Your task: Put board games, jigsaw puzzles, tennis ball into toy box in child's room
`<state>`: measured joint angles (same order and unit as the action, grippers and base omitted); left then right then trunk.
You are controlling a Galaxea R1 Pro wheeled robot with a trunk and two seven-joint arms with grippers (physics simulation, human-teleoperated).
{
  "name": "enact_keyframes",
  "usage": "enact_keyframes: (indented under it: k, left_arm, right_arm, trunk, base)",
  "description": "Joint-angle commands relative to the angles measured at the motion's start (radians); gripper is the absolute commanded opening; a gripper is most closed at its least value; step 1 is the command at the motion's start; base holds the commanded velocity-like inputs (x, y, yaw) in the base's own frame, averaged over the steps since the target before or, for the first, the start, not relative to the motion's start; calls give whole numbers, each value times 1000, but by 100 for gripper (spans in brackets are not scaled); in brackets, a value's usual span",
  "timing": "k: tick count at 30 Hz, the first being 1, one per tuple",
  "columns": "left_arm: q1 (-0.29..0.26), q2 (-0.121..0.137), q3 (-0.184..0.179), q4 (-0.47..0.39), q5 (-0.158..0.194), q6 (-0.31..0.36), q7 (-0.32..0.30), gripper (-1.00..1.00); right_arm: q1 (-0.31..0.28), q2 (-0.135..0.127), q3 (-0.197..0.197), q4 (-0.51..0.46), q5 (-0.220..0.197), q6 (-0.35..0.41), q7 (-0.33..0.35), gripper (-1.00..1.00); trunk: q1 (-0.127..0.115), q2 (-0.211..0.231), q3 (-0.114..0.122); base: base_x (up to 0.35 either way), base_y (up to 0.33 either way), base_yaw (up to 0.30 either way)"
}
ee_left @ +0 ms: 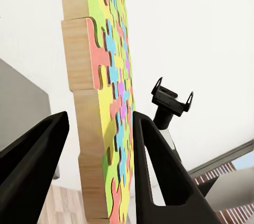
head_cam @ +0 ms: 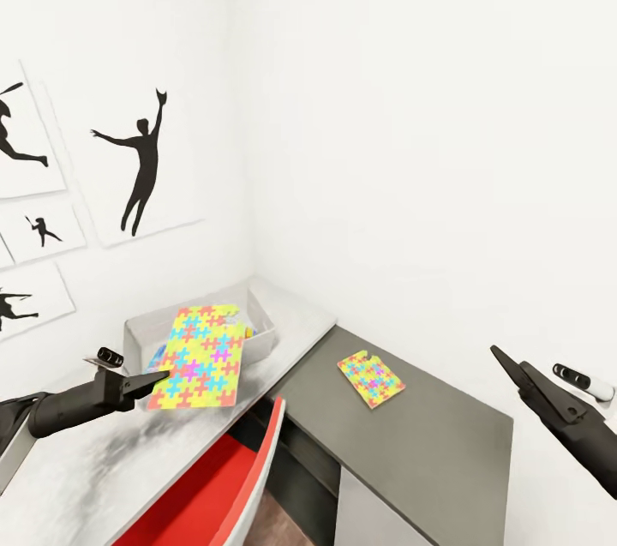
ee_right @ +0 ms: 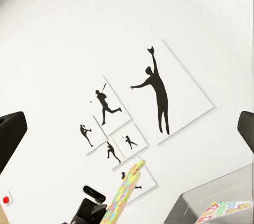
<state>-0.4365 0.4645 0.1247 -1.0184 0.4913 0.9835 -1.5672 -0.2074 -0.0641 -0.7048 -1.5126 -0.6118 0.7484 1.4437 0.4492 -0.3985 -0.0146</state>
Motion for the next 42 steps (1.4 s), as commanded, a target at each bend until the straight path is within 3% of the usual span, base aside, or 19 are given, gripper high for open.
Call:
enact_keyframes:
  k: [1, 11, 42]
  left_arm:
    - [-1, 0, 0, 0, 0, 11, -4, -100]
    - [-1, 0, 0, 0, -1, 10, -4, -100]
    - [-1, 0, 0, 4, 1, -26, -4, -100]
  right_arm:
    - [-1, 0, 0, 0, -2, 10, 2, 100]
    - [-1, 1, -1, 0, -2, 8, 0, 100]
    - [-1, 3, 1, 2, 13, 8, -1, 100]
  trunk:
    - [1, -2, -2]
    - [1, -2, -4]
    - [1, -2, -4]
  base:
    - [216, -131, 0]
    - [223, -24, 0]
    - [77, 39, 0]
